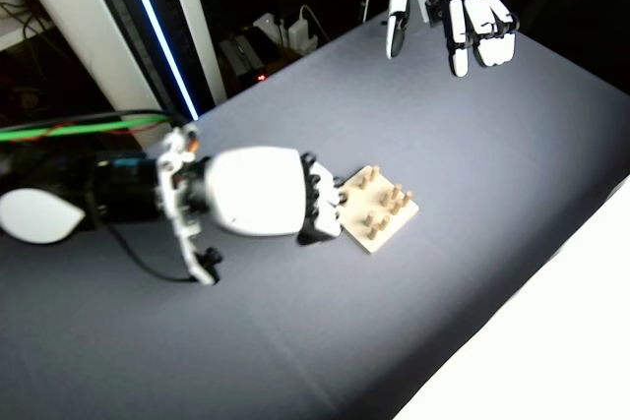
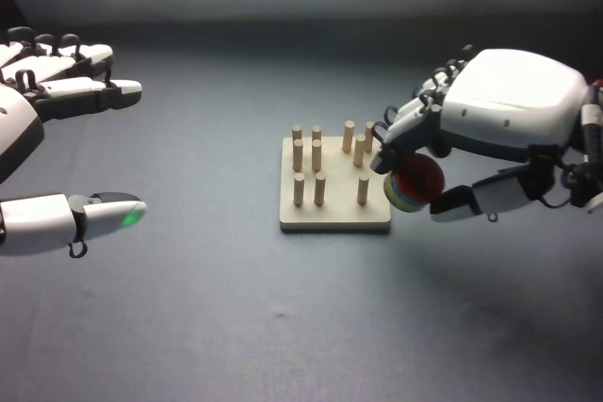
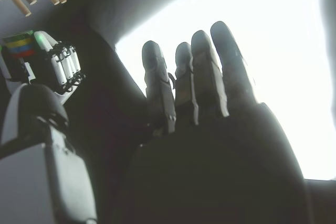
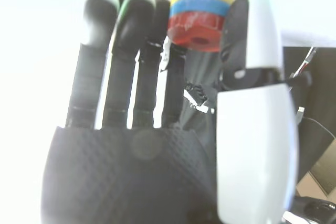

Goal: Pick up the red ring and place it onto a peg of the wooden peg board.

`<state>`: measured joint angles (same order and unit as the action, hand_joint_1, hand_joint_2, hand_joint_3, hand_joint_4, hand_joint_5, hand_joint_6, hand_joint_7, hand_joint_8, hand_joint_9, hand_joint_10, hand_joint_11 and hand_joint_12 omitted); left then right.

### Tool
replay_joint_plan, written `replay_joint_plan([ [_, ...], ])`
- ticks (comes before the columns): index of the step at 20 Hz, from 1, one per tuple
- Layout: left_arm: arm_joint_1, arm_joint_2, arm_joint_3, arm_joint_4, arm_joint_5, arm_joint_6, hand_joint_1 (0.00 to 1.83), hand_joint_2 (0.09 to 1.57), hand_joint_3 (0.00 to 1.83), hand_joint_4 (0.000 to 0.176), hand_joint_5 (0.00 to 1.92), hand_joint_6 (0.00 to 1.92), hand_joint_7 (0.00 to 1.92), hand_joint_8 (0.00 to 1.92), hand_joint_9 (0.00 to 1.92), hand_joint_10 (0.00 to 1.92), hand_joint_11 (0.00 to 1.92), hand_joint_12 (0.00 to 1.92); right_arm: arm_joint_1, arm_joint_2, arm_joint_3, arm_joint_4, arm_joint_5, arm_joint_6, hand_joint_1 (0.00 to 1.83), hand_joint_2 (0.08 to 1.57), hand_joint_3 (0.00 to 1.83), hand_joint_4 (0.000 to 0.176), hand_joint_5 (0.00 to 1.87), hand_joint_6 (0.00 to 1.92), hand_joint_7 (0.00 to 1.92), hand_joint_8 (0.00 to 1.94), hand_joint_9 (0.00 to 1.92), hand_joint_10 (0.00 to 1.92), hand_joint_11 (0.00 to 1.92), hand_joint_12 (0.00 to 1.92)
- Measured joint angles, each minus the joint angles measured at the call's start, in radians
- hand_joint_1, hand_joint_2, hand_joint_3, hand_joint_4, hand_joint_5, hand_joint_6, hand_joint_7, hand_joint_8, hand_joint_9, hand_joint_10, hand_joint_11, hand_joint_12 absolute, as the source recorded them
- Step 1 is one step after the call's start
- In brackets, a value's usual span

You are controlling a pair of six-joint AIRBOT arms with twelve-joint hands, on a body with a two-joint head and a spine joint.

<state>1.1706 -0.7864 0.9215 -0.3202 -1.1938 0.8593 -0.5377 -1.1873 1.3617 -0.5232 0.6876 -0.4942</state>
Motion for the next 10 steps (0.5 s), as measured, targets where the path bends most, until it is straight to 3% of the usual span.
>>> replay_joint_plan([
  [2, 0.000, 0.000, 0.000, -0.009, -0.005, 0.000, 0.61, 0.99, 0.00, 0.011, 0.56, 0.01, 0.23, 0.00, 0.21, 0.00, 0.00, 0.65, 0.011, -0.012, 0.012, 0.002, -0.003, 0.002, 1.38, 1.09, 0.00, 0.000, 0.99, 0.85, 1.07, 0.90, 0.92, 1.21, 0.68, 1.36],
  [3, 0.004, 0.000, 0.000, -0.012, -0.011, 0.000, 0.63, 0.99, 0.00, 0.017, 0.56, 0.00, 0.24, 0.00, 0.22, 0.01, 0.00, 0.68, 0.019, -0.020, 0.019, 0.000, -0.009, 0.002, 1.38, 1.10, 0.00, 0.000, 1.00, 0.81, 1.04, 0.94, 0.89, 1.26, 0.66, 1.39],
  [4, 0.006, 0.000, 0.000, -0.014, -0.010, 0.000, 0.64, 1.00, 0.00, 0.016, 0.55, 0.00, 0.24, 0.00, 0.23, 0.01, 0.00, 0.69, 0.024, -0.027, 0.023, 0.000, -0.013, 0.002, 1.38, 1.12, 0.00, 0.000, 1.00, 0.73, 0.97, 1.11, 0.85, 1.34, 0.66, 1.41],
  [7, 0.019, 0.004, -0.002, -0.021, -0.024, 0.000, 0.72, 1.01, 0.00, 0.052, 0.43, 0.00, 0.21, 0.00, 0.22, 0.00, 0.00, 0.69, 0.045, -0.053, 0.037, -0.012, -0.032, 0.004, 1.39, 1.07, 0.00, 0.000, 1.06, 0.72, 1.08, 0.79, 1.00, 1.15, 0.84, 1.24],
  [8, 0.021, 0.004, -0.002, -0.029, -0.025, 0.000, 0.70, 1.02, 0.00, 0.043, 0.39, 0.00, 0.21, 0.00, 0.23, 0.00, 0.00, 0.73, 0.051, -0.056, 0.040, -0.013, -0.037, 0.004, 1.40, 1.05, 0.00, 0.000, 1.06, 0.71, 1.11, 0.71, 1.06, 1.09, 0.90, 1.18],
  [10, 0.021, 0.004, -0.002, -0.040, -0.029, 0.000, 0.65, 1.02, 0.00, 0.050, 0.28, 0.00, 0.20, 0.00, 0.23, 0.00, 0.00, 0.77, 0.062, -0.058, 0.044, -0.013, -0.040, 0.003, 1.40, 1.05, 0.00, 0.000, 1.06, 0.68, 1.14, 0.66, 1.09, 1.06, 0.97, 1.14],
])
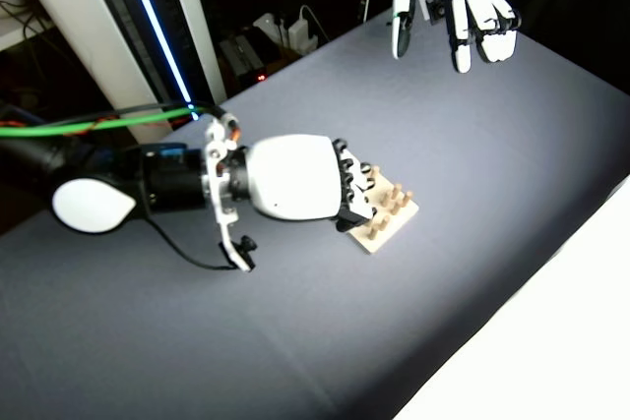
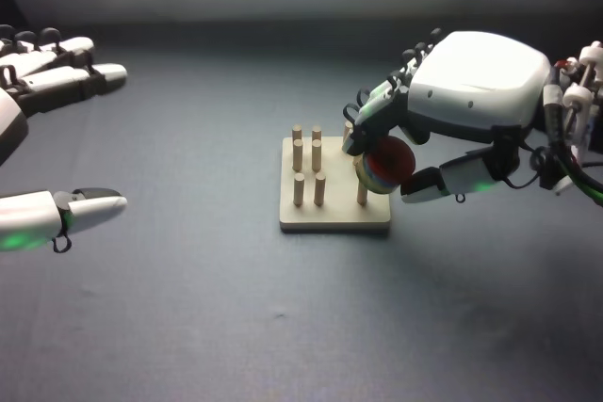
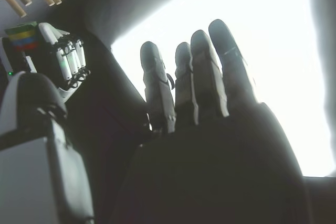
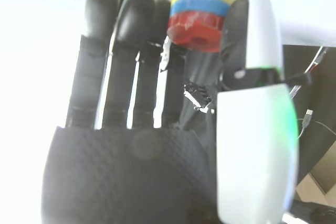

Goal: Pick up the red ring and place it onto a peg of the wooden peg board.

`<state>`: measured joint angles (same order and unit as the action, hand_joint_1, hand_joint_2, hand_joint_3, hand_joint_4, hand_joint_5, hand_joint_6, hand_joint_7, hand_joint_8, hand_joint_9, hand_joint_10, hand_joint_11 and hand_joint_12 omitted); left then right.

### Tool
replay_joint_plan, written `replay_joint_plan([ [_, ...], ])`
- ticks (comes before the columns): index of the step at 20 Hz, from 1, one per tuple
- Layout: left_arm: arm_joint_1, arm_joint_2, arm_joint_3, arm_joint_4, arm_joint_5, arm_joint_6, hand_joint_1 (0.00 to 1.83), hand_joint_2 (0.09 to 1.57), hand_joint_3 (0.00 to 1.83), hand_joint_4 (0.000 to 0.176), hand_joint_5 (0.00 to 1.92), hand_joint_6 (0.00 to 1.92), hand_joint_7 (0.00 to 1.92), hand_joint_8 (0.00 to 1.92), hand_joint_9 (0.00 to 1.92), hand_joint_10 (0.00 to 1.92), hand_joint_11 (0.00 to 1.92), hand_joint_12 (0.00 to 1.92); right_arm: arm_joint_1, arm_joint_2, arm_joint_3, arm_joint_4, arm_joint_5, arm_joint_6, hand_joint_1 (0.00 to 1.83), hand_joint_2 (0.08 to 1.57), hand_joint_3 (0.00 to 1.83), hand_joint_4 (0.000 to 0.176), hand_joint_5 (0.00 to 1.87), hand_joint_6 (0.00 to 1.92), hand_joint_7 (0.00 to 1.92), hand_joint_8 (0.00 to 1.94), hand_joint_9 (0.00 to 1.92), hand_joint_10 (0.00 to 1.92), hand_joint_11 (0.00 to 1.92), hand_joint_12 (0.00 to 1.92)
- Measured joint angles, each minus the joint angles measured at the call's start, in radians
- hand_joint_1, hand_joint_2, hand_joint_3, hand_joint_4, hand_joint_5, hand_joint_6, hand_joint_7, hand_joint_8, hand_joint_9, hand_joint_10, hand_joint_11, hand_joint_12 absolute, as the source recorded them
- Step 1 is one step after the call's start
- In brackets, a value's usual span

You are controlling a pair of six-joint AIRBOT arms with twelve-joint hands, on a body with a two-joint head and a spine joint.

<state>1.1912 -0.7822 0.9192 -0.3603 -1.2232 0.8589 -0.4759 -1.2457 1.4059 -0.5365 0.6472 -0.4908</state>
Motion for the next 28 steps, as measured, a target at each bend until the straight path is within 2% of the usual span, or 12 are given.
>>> replay_joint_plan([
  [3, 0.000, 0.000, 0.000, 0.008, -0.003, 0.000, 0.70, 1.04, 0.00, 0.030, 0.16, 0.00, 0.19, 0.00, 0.21, 0.00, 0.00, 0.70, 0.002, -0.012, 0.009, -0.005, -0.015, 0.000, 1.40, 1.05, 0.00, 0.000, 1.06, 0.70, 1.15, 0.64, 1.07, 1.09, 0.92, 1.17],
  [4, 0.000, 0.000, 0.000, 0.007, -0.004, 0.000, 0.69, 1.04, 0.00, 0.032, 0.12, 0.00, 0.17, 0.00, 0.21, 0.00, 0.00, 0.69, 0.011, -0.029, 0.017, -0.018, -0.038, 0.000, 1.39, 1.10, 0.00, 0.000, 1.04, 0.57, 1.00, 1.01, 0.96, 1.27, 0.90, 1.36],
  [11, 0.000, 0.000, 0.000, 0.004, -0.004, 0.000, 0.69, 1.04, 0.00, 0.028, 0.05, 0.00, 0.14, 0.00, 0.18, 0.00, 0.00, 0.69, 0.018, -0.051, 0.028, -0.059, -0.079, 0.001, 1.30, 1.04, 0.00, 0.000, 1.31, 0.11, 1.15, 0.98, 1.18, 0.87, 0.98, 1.36],
  [15, 0.000, 0.000, -0.006, 0.007, -0.008, -0.004, 0.69, 1.04, 0.00, 0.042, 0.05, 0.00, 0.14, 0.00, 0.17, 0.00, 0.00, 0.63, 0.026, -0.057, 0.028, -0.069, -0.089, 0.002, 1.38, 1.11, 0.01, 0.000, 1.06, 0.48, 0.98, 1.07, 0.89, 1.35, 0.83, 1.42],
  [16, 0.002, 0.000, -0.006, 0.008, -0.010, -0.004, 0.68, 1.03, 0.00, 0.040, 0.06, 0.00, 0.15, 0.00, 0.18, 0.00, 0.00, 0.66, 0.026, -0.057, 0.029, -0.069, -0.091, 0.002, 1.30, 1.09, 0.00, 0.000, 1.10, 0.48, 1.03, 1.15, 1.01, 1.18, 0.88, 1.44],
  [17, 0.002, 0.000, -0.006, 0.008, -0.011, -0.005, 0.70, 1.03, 0.00, 0.039, 0.07, 0.00, 0.14, 0.00, 0.17, 0.00, 0.00, 0.62, 0.026, -0.058, 0.029, -0.069, -0.090, 0.002, 1.37, 1.11, 0.00, 0.000, 0.99, 0.60, 0.98, 1.09, 0.92, 1.31, 0.84, 1.39],
  [19, 0.002, 0.000, -0.006, 0.005, -0.012, -0.005, 0.65, 1.02, 0.00, 0.028, 0.09, 0.00, 0.16, 0.00, 0.18, 0.00, 0.00, 0.66, 0.026, -0.061, 0.030, -0.070, -0.092, 0.002, 1.40, 1.06, 0.00, 0.000, 0.99, 0.71, 1.12, 0.76, 1.12, 1.05, 0.90, 1.12],
  [21, 0.002, 0.000, -0.006, 0.007, -0.012, -0.007, 0.63, 1.02, 0.00, 0.010, 0.12, 0.01, 0.17, 0.00, 0.21, 0.01, 0.00, 0.75, 0.026, -0.061, 0.030, -0.074, -0.092, 0.002, 1.39, 1.10, 0.00, 0.000, 0.90, 0.79, 1.02, 0.96, 1.00, 1.22, 0.64, 1.28],
  [22, 0.002, 0.000, -0.006, 0.006, -0.012, -0.008, 0.61, 1.02, 0.00, 0.008, 0.12, 0.00, 0.17, 0.00, 0.21, 0.01, 0.00, 0.76, 0.026, -0.061, 0.029, -0.074, -0.092, 0.001, 1.46, 1.10, 0.00, 0.000, 0.86, 0.37, 0.95, 0.97, 0.92, 1.25, 0.50, 1.34],
  [23, 0.002, 0.000, -0.006, 0.005, -0.012, -0.008, 0.63, 1.02, 0.00, 0.005, 0.12, 0.00, 0.17, 0.00, 0.20, 0.00, 0.00, 0.73, 0.026, -0.061, 0.029, -0.074, -0.092, 0.001, 1.38, 1.09, 0.00, 0.000, 0.86, 0.16, 1.00, 0.97, 0.83, 0.86, 0.50, 1.30],
  [25, 0.002, 0.000, -0.006, 0.006, -0.012, -0.008, 0.61, 1.02, 0.00, 0.013, 0.14, 0.00, 0.18, 0.00, 0.23, 0.01, 0.00, 0.83, 0.026, -0.062, 0.028, -0.074, -0.094, 0.001, 1.26, 1.05, 0.00, 0.000, 0.83, 0.01, 0.85, 0.24, 0.82, 0.58, 0.57, 1.25],
  [28, 0.002, 0.000, -0.006, 0.006, -0.012, -0.009, 0.58, 1.02, 0.00, 0.004, 0.14, 0.00, 0.17, 0.00, 0.23, 0.00, 0.00, 0.84, 0.026, -0.068, 0.025, -0.081, -0.103, 0.002, 1.24, 1.04, 0.00, 0.000, 0.76, 0.00, 0.84, 0.02, 0.86, 0.37, 0.54, 1.22],
])
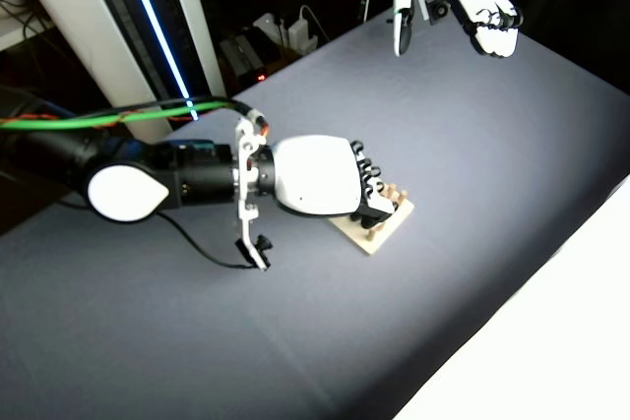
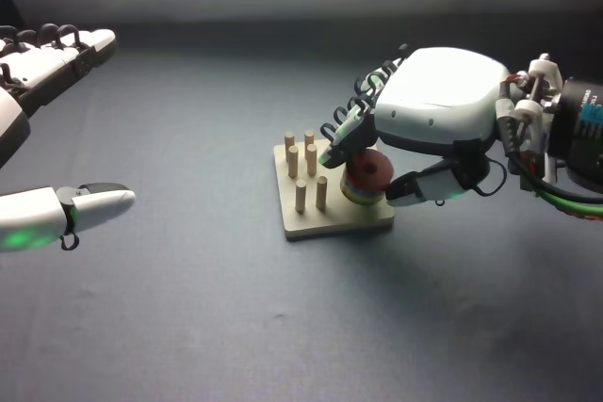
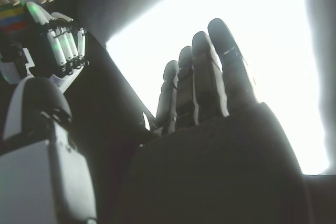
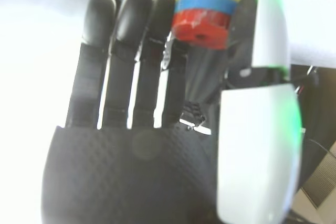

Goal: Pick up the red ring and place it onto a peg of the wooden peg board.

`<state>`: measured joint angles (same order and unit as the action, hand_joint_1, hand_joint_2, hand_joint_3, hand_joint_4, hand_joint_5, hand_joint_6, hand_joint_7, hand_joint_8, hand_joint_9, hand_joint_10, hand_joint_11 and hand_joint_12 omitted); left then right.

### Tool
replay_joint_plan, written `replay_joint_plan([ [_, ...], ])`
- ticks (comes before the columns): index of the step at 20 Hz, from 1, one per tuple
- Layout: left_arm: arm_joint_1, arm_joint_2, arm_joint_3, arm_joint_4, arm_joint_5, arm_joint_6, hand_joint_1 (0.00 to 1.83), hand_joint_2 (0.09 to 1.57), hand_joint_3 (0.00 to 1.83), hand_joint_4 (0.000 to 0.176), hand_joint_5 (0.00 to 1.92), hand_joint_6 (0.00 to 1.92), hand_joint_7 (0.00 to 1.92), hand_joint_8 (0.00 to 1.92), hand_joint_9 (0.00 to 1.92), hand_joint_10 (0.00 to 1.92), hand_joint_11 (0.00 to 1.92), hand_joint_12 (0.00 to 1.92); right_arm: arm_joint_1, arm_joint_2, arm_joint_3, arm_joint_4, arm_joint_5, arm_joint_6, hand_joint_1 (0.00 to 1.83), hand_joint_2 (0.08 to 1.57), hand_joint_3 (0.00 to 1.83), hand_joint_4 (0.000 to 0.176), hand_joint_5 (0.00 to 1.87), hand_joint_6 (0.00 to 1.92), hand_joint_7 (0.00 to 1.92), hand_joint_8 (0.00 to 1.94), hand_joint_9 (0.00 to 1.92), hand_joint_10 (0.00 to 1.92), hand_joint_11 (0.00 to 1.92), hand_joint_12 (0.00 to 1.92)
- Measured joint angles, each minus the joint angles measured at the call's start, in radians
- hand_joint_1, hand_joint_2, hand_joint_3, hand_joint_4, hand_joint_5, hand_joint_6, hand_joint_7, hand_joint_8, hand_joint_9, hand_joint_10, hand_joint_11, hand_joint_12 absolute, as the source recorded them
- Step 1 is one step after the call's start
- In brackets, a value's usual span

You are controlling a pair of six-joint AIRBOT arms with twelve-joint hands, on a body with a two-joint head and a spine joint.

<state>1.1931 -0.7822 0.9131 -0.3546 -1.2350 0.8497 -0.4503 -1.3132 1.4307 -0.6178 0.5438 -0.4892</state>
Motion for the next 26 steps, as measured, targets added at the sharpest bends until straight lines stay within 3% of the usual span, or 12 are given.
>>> replay_joint_plan([
  [4, 0.000, 0.000, 0.000, 0.000, 0.000, -0.002, 0.59, 1.02, 0.00, 0.000, 0.15, 0.00, 0.18, 0.00, 0.22, 0.00, 0.00, 0.82, 0.000, 0.000, 0.000, 0.000, 0.000, 0.004, 1.26, 1.01, 0.00, 0.000, 0.71, 0.00, 0.82, 0.00, 0.80, 0.28, 0.43, 1.13],
  [7, 0.000, 0.000, 0.000, 0.000, 0.000, -0.002, 0.59, 1.01, 0.00, 0.010, 0.15, 0.00, 0.18, 0.00, 0.21, 0.00, 0.00, 0.76, 0.000, 0.000, 0.000, 0.001, 0.000, 0.006, 1.29, 1.00, 0.00, 0.000, 0.72, 0.00, 0.83, 0.00, 0.93, 0.13, 0.51, 1.02],
  [8, 0.000, 0.000, 0.000, 0.000, 0.000, -0.002, 0.59, 1.01, 0.00, 0.001, 0.16, 0.00, 0.19, 0.00, 0.22, 0.00, 0.00, 0.80, 0.000, 0.000, 0.000, 0.004, 0.001, 0.006, 1.29, 1.01, 0.00, 0.000, 0.70, 0.00, 0.81, 0.00, 0.97, 0.11, 0.57, 1.00],
  [10, 0.000, 0.000, 0.000, 0.000, 0.000, -0.006, 0.61, 1.00, 0.00, 0.003, 0.17, 0.00, 0.21, 0.00, 0.24, 0.01, 0.00, 0.86, 0.000, 0.000, -0.001, 0.029, 0.009, 0.007, 1.23, 0.99, 0.00, 0.000, 0.62, 0.00, 0.71, 0.00, 0.87, 0.05, 0.48, 1.04],
  [13, 0.000, -0.001, 0.000, 0.000, -0.016, -0.016, 0.71, 1.02, 0.00, 0.015, 0.16, 0.00, 0.18, 0.00, 0.21, 0.00, 0.00, 0.68, -0.024, 0.060, -0.049, 0.130, 0.105, 0.007, 1.06, 0.99, 0.00, 0.000, 0.52, 0.00, 0.57, 0.00, 0.64, 0.00, 0.31, 0.99],
  [15, 0.015, -0.001, -0.002, -0.001, -0.046, -0.034, 0.74, 1.01, 0.00, 0.000, 0.18, 0.00, 0.19, 0.00, 0.23, 0.00, 0.00, 0.85, -0.080, 0.121, -0.080, 0.216, 0.234, 0.009, 0.92, 1.05, 0.00, 0.021, 0.46, 0.00, 0.49, 0.00, 0.50, 0.00, 0.20, 0.82],
  [16, 0.034, -0.001, -0.013, -0.023, -0.077, -0.048, 0.64, 1.02, 0.00, 0.000, 0.21, 0.00, 0.23, 0.01, 0.28, 0.02, 0.00, 1.00, -0.140, 0.177, -0.106, 0.295, 0.320, 0.006, 0.67, 1.05, 0.00, 0.069, 0.43, 0.00, 0.44, 0.00, 0.44, 0.00, 0.17, 0.80],
  [18, 0.058, -0.001, -0.024, -0.020, -0.127, -0.071, 0.73, 1.00, 0.00, 0.000, 0.23, 0.00, 0.24, 0.00, 0.31, 0.01, 0.00, 1.14, -0.214, 0.233, -0.143, 0.388, 0.426, -0.001, 0.82, 1.02, 0.00, 0.049, 0.42, 0.00, 0.44, 0.00, 0.45, 0.01, 0.14, 0.77],
  [19, 0.065, -0.001, -0.030, -0.014, -0.166, -0.078, 0.76, 1.00, 0.00, 0.000, 0.22, 0.00, 0.21, 0.00, 0.26, 0.01, 0.00, 1.03, -0.254, 0.258, -0.162, 0.425, 0.499, -0.003, 0.88, 1.02, 0.00, 0.034, 0.40, 0.00, 0.42, 0.00, 0.43, 0.00, 0.09, 0.79],
  [20, 0.069, -0.001, -0.031, -0.002, -0.198, -0.085, 0.74, 1.01, 0.00, 0.000, 0.19, 0.00, 0.20, 0.00, 0.24, 0.01, 0.00, 0.98, -0.288, 0.272, -0.177, 0.455, 0.566, -0.002, 0.93, 1.02, 0.00, 0.004, 0.39, 0.00, 0.42, 0.00, 0.41, 0.00, 0.03, 0.92],
  [24, 0.069, -0.001, -0.040, -0.014, -0.288, -0.095, 0.64, 1.04, 0.00, 0.005, 0.12, 0.00, 0.17, 0.00, 0.15, 0.00, 0.00, 0.62, -0.374, 0.287, -0.215, 0.510, 0.692, -0.002, 0.91, 1.03, 0.00, 0.000, 0.36, 0.00, 0.43, 0.01, 0.45, 0.01, 0.02, 1.08],
  [26, 0.069, -0.001, -0.040, -0.023, -0.324, -0.116, 0.68, 1.04, 0.00, 0.052, 0.12, 0.00, 0.17, 0.00, 0.15, 0.01, 0.00, 0.52, -0.424, 0.297, -0.236, 0.558, 0.758, -0.002, 0.83, 1.06, 0.00, 0.000, 0.39, 0.00, 0.47, 0.01, 0.49, 0.02, 0.01, 1.08],
])
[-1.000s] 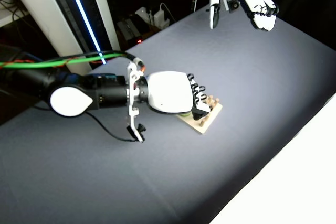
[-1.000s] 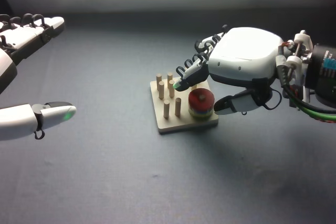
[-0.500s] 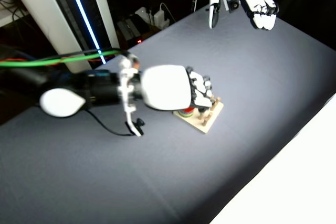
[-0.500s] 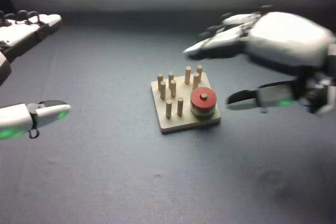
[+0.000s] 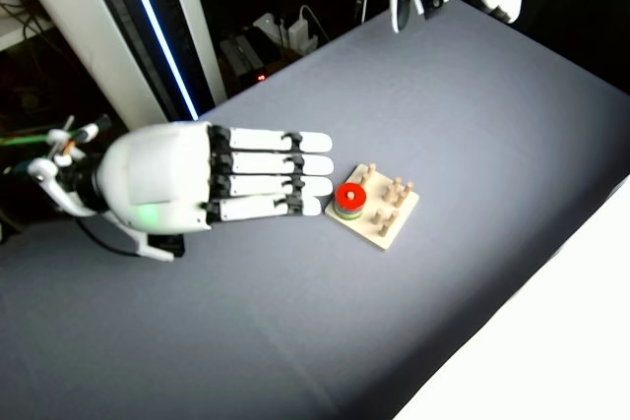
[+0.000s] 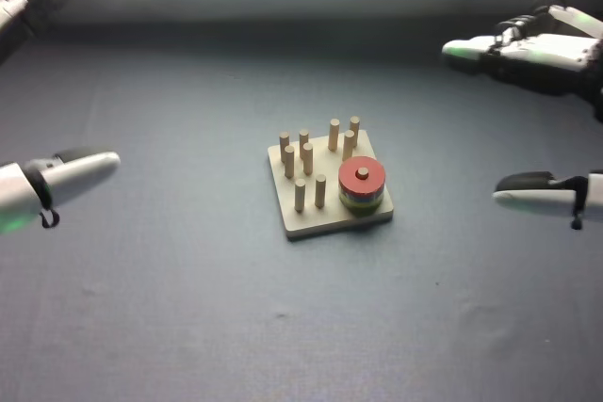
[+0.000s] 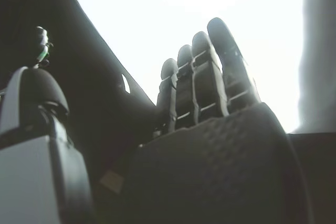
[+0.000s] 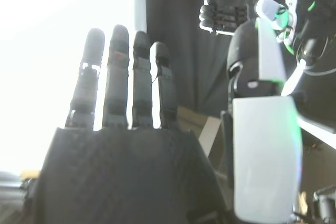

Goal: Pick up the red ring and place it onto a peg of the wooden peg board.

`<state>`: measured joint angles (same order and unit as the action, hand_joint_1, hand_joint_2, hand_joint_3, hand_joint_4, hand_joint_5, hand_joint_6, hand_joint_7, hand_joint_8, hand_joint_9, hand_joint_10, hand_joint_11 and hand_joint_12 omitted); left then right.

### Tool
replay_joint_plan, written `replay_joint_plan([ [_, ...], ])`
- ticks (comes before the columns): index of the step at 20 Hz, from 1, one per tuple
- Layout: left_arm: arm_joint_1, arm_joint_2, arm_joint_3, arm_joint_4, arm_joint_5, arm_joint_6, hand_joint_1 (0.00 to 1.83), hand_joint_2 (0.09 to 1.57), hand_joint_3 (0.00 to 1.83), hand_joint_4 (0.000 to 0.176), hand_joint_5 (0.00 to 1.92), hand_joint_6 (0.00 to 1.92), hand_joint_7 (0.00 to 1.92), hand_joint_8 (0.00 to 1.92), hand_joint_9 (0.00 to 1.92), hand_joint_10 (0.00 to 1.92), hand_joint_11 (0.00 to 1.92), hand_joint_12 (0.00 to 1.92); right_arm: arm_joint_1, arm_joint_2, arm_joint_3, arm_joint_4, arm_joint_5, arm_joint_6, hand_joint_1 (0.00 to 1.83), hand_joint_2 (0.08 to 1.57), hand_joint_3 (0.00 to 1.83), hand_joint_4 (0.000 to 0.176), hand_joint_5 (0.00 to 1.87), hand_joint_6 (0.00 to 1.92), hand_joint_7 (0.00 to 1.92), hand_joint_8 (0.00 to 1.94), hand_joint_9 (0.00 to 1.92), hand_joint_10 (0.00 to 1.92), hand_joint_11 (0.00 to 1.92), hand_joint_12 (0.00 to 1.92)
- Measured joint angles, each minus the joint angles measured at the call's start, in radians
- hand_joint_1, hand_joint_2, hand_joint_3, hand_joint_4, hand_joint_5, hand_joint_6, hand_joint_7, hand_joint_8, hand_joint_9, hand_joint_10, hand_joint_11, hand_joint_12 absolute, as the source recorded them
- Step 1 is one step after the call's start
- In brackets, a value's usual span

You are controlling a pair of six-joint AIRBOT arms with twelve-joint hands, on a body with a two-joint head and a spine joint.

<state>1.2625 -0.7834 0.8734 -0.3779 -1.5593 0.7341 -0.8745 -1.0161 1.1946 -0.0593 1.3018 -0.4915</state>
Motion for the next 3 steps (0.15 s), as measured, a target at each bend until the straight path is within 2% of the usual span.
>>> replay_joint_plan([
  [1, 0.000, 0.000, 0.000, 0.001, -0.018, -0.010, 0.68, 1.02, 0.00, 0.024, 0.16, 0.00, 0.23, 0.00, 0.24, 0.01, 0.00, 0.74, -0.032, 0.012, -0.012, 0.026, 0.037, -0.001, 0.77, 1.14, 0.01, 0.000, 0.37, 0.00, 0.50, 0.01, 0.55, 0.03, 0.02, 1.15],
  [2, -0.001, 0.000, 0.001, 0.003, -0.037, -0.026, 0.66, 1.04, 0.01, 0.016, 0.13, 0.00, 0.22, 0.00, 0.24, 0.00, 0.00, 0.74, -0.069, 0.029, -0.028, 0.061, 0.088, -0.004, 0.65, 1.18, 0.00, 0.000, 0.36, 0.00, 0.54, 0.01, 0.62, 0.04, 0.06, 1.19],
  [3, -0.013, 0.000, 0.008, 0.011, -0.039, -0.034, 0.64, 1.05, 0.01, 0.021, 0.11, 0.00, 0.19, 0.00, 0.21, 0.01, 0.00, 0.63, -0.109, 0.048, -0.045, 0.103, 0.150, -0.020, 0.42, 1.25, 0.02, 0.000, 0.37, 0.01, 0.69, 0.06, 0.84, 0.13, 0.28, 1.27],
])
